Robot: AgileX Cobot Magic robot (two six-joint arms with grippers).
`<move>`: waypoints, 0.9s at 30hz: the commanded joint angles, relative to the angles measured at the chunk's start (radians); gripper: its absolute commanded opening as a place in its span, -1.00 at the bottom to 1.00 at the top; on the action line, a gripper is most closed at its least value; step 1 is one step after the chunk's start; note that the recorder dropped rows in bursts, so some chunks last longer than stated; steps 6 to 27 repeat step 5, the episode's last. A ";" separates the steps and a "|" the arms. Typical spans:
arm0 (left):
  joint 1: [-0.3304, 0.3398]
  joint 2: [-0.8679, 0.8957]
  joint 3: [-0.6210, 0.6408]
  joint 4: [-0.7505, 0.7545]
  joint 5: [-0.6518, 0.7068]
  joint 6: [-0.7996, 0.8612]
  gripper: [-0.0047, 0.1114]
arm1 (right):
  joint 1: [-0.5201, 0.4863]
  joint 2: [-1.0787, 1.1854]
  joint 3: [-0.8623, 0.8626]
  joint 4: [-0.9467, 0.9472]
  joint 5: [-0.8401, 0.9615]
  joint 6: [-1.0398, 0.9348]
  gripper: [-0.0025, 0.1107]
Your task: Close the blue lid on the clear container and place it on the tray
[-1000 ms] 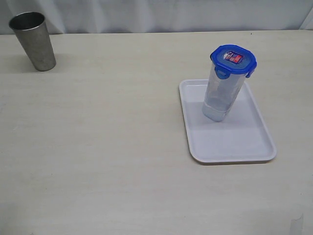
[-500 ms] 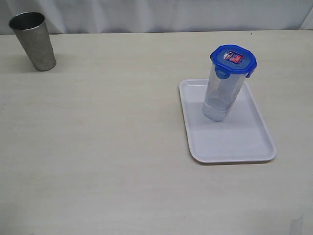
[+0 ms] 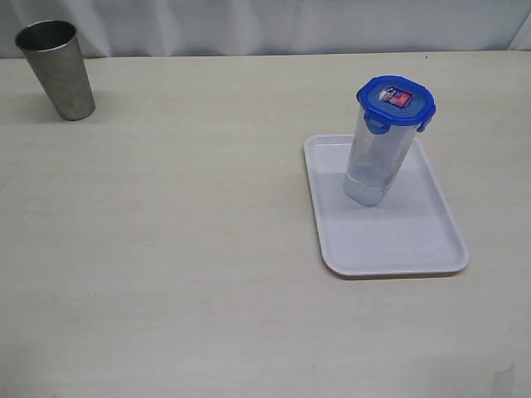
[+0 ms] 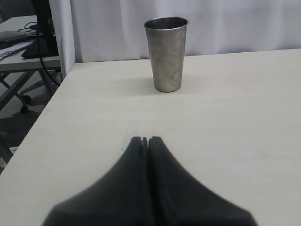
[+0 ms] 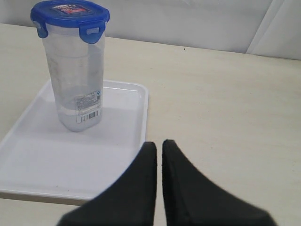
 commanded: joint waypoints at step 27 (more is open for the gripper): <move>0.001 -0.002 0.003 0.000 -0.008 0.003 -0.92 | -0.004 -0.004 0.002 0.006 -0.003 0.004 -0.88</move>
